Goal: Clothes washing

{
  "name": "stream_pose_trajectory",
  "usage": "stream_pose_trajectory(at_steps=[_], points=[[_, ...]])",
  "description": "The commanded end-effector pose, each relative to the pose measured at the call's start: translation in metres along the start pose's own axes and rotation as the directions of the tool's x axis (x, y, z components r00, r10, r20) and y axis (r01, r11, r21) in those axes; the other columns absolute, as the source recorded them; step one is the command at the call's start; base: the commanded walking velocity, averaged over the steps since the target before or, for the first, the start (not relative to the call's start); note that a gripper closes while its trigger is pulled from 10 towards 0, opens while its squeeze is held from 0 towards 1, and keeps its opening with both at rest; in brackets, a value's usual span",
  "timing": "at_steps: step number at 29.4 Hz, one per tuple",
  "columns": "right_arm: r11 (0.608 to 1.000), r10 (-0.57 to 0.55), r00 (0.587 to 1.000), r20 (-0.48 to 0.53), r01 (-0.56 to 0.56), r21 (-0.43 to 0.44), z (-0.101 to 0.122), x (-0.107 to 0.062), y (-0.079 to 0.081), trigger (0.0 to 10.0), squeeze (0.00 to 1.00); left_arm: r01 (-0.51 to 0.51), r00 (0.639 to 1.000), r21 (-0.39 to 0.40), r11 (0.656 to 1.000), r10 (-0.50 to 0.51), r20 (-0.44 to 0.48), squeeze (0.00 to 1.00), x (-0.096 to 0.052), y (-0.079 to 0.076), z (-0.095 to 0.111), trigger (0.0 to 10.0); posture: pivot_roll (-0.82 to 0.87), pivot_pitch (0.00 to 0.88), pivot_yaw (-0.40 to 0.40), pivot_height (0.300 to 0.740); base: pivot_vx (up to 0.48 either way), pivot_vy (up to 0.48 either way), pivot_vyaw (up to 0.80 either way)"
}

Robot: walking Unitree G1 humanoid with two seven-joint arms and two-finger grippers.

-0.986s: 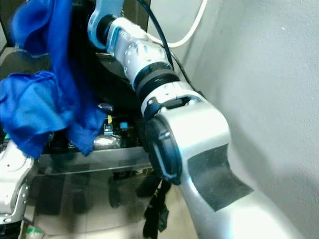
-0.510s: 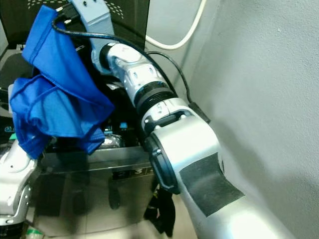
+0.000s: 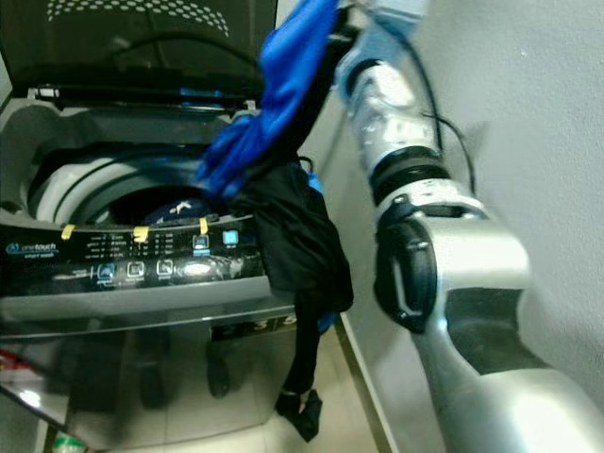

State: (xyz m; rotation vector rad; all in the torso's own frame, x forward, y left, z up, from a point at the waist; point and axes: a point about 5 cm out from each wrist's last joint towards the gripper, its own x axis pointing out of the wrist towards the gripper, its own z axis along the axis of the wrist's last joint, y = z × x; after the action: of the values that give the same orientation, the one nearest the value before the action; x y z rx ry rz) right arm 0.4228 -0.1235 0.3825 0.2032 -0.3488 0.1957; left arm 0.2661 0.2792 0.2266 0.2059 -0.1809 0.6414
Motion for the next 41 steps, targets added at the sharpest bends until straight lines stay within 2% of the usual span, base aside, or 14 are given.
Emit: stream_pose_trajectory(at_steps=[1, 8, 12, 13, 15, 16, 18, 20, 21, 23, 27, 32, 33, 41], points=[[0.998, 0.067, 0.998, 0.002, -0.067, -0.019, 0.000, 0.001, 0.012, 10.0, 0.00, 0.061, 0.997, -0.026, 0.998, -0.059, 0.047, 0.00, -0.003, -0.010, 0.008, 10.0, 0.17, 0.008, -0.034, 0.740, 0.000, 0.000, 0.00], [0.930, 0.275, 0.941, -0.198, -0.312, -0.195, -0.037, -0.003, 0.052, 10.0, 0.00, 0.233, 0.966, -0.016, 0.972, -0.229, 0.121, 0.00, -0.013, -0.036, 0.019, 10.0, 0.17, 0.014, -0.044, 0.740, 0.000, 0.000, 0.00], [0.904, 0.300, 0.921, -0.249, -0.358, -0.232, -0.043, -0.004, 0.062, 10.0, 0.00, 0.253, 0.960, -0.010, 0.968, -0.249, 0.129, 0.00, -0.016, -0.039, 0.021, 10.0, 0.16, 0.015, -0.055, 0.740, 0.000, 0.000, 0.00], [0.848, 0.347, 0.894, -0.283, -0.428, -0.312, -0.040, -0.004, 0.094, 10.0, 0.00, 0.251, 0.959, -0.008, 0.968, -0.248, 0.135, 0.00, -0.017, -0.041, 0.023, 10.0, 0.16, 0.013, -0.061, 0.740, 0.000, 0.000, 0.00], [0.832, 0.359, 0.888, -0.288, -0.445, -0.333, -0.039, -0.004, 0.103, 10.0, 0.00, 0.250, 0.959, -0.008, 0.968, -0.247, 0.137, 0.00, -0.017, -0.041, 0.023, 10.0, 0.16, 0.013, -0.061, 0.740, 0.000, 0.000, 0.00], [0.795, 0.437, 0.866, -0.242, -0.498, -0.346, -0.021, -0.005, 0.138, 10.0, 0.00, 0.253, 0.958, -0.008, 0.967, -0.250, 0.142, 0.00, -0.018, -0.043, 0.023, 10.0, 0.15, 0.007, -0.082, 0.740, 0.000, 0.000, 0.00], [0.747, 0.631, 0.773, -0.068, -0.628, -0.218, 0.027, -0.018, 0.211, 10.0, 0.00, 0.269, 0.953, 0.000, 0.963, -0.266, 0.148, 0.00, -0.022, -0.049, 0.022, 10.0, 0.16, 0.005, -0.101, 0.740, 0.000, 0.000, 0.00], [0.747, 0.631, 0.773, -0.068, -0.628, -0.218, 0.027, -0.018, 0.211, 10.0, 0.00, 0.269, 0.953, 0.000, 0.963, -0.266, 0.148, 0.00, -0.022, -0.049, 0.022, 10.0, 0.16, 0.005, -0.101, 0.740, 0.000, 0.000, 0.00], [0.721, 0.693, 0.719, 0.056, -0.686, -0.101, 0.058, -0.029, 0.241, 10.0, 0.00, 0.278, 0.950, 0.001, 0.961, -0.275, 0.151, 0.00, -0.025, -0.053, 0.023, 10.0, 0.17, 0.004, -0.120, 0.740, 0.000, 0.000, 0.00], [0.676, 0.730, 0.663, 0.167, -0.736, -0.031, 0.089, -0.043, 0.268, 10.0, 0.00, 0.286, 0.947, 0.003, 0.958, -0.283, 0.153, 0.00, -0.028, -0.057, 0.023, 10.0, 0.18, 0.002, -0.135, 0.740, 0.000, 0.000, 0.00], [0.677, 0.731, 0.681, 0.045, -0.716, -0.168, 0.057, -0.046, 0.276, 10.0, 0.00, 0.297, 0.945, 0.008, 0.955, -0.295, 0.144, 0.00, -0.032, -0.061, 0.020, 10.0, 0.19, 0.000, -0.159, 0.740, 0.000, 0.000, 0.00], [0.659, 0.730, 0.682, -0.048, -0.720, -0.216, 0.027, -0.048, 0.276, 10.0, 0.00, 0.305, 0.943, 0.006, 0.952, -0.303, 0.137, 0.00, -0.033, -0.062, 0.018, 10.0, 0.18, 0.000, -0.161, 0.740, 0.000, 0.000, 0.00], [0.637, 0.724, 0.676, -0.134, -0.731, -0.244, -0.002, -0.052, 0.276, 10.0, 0.00, 0.309, 0.943, 0.005, 0.951, -0.308, 0.128, 0.00, -0.034, -0.064, 0.017, 10.0, 0.18, 0.000, -0.164, 0.740, 0.000, 0.000, 0.00], [0.662, 0.685, 0.700, -0.201, -0.713, -0.231, -0.022, -0.052, 0.271, 10.0, 0.00, 0.339, 0.933, -0.004, 0.941, -0.336, 0.127, 0.00, -0.037, -0.071, 0.016, 10.0, 0.17, 0.000, -0.167, 0.740, 0.000, 0.000, 0.00]])
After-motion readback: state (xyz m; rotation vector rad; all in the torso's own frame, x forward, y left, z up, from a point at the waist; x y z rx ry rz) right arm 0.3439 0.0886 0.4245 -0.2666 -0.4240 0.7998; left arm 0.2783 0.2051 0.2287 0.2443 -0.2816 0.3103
